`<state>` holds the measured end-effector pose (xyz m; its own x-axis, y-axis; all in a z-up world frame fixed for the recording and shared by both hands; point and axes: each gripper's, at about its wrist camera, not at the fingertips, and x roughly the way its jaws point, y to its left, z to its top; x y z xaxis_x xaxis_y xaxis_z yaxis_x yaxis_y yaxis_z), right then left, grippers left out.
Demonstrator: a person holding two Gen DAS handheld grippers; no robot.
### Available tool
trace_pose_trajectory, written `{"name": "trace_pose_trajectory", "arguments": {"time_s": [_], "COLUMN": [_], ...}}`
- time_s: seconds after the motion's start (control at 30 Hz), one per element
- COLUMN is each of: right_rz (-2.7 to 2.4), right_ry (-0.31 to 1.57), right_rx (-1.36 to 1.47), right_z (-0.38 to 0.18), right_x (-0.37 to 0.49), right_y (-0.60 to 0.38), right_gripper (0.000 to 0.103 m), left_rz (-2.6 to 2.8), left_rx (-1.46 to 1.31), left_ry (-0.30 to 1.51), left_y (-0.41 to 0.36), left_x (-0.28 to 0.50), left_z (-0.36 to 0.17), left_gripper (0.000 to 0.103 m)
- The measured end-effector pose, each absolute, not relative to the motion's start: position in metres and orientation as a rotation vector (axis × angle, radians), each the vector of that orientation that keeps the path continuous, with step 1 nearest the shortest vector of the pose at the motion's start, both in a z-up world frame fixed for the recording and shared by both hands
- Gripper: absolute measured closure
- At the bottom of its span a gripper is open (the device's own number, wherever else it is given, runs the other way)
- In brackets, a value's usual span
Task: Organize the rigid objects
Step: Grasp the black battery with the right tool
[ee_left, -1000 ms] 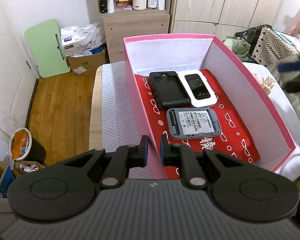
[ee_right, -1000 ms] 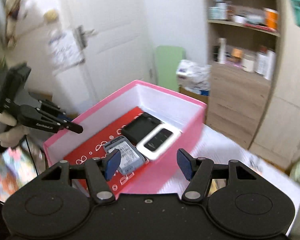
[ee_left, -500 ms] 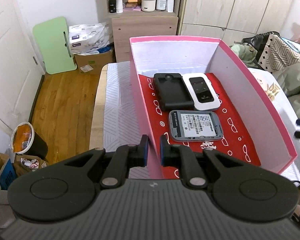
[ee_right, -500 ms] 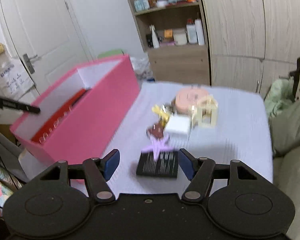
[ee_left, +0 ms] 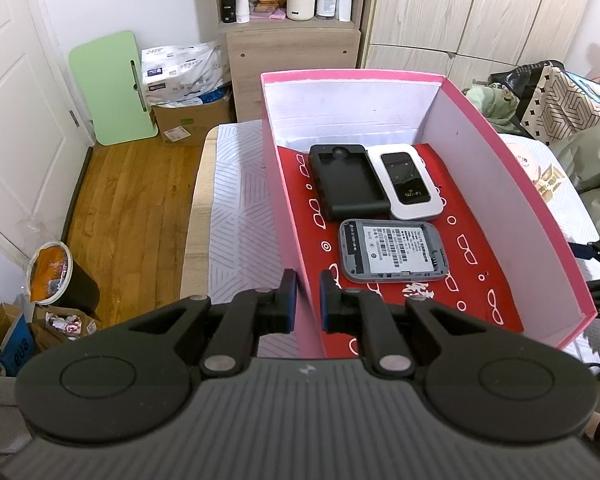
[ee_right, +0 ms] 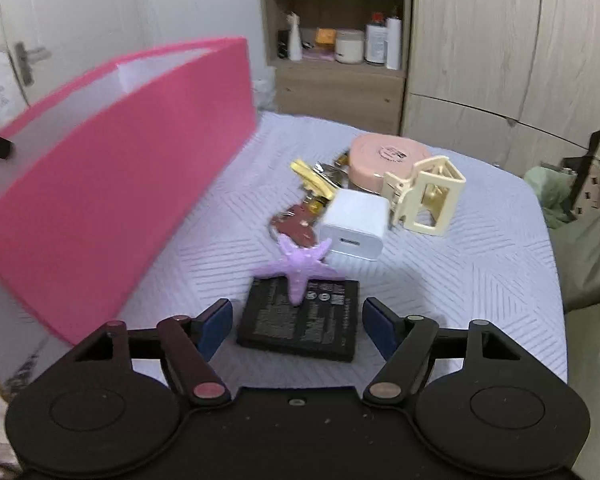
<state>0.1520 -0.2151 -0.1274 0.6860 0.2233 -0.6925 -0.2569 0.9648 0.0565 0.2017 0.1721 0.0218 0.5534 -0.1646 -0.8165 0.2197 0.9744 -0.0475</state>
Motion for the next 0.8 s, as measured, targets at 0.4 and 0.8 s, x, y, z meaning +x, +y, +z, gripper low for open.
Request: {"name": "trace_pose_trajectory", "arguments": {"time_s": [0.4, 0.8], "right_rz": [0.336, 0.498], "right_ry": [0.835, 0.861], "right_rx": [0.132, 0.469], "right_z": [-0.119, -0.121], "right_x": [0.138, 0.134], "right_y": [-0.244, -0.269], "right_gripper": [0.034, 0.034], "left_rz": [-0.228, -0.229], "left_rx": [0.059, 0.055], "left_ry": [0.957, 0.957], "left_y": [0.171, 0.172], "left_x": [0.201, 0.201], "left_z": [0.022, 0.022], "left_gripper": [0.093, 0.093]}}
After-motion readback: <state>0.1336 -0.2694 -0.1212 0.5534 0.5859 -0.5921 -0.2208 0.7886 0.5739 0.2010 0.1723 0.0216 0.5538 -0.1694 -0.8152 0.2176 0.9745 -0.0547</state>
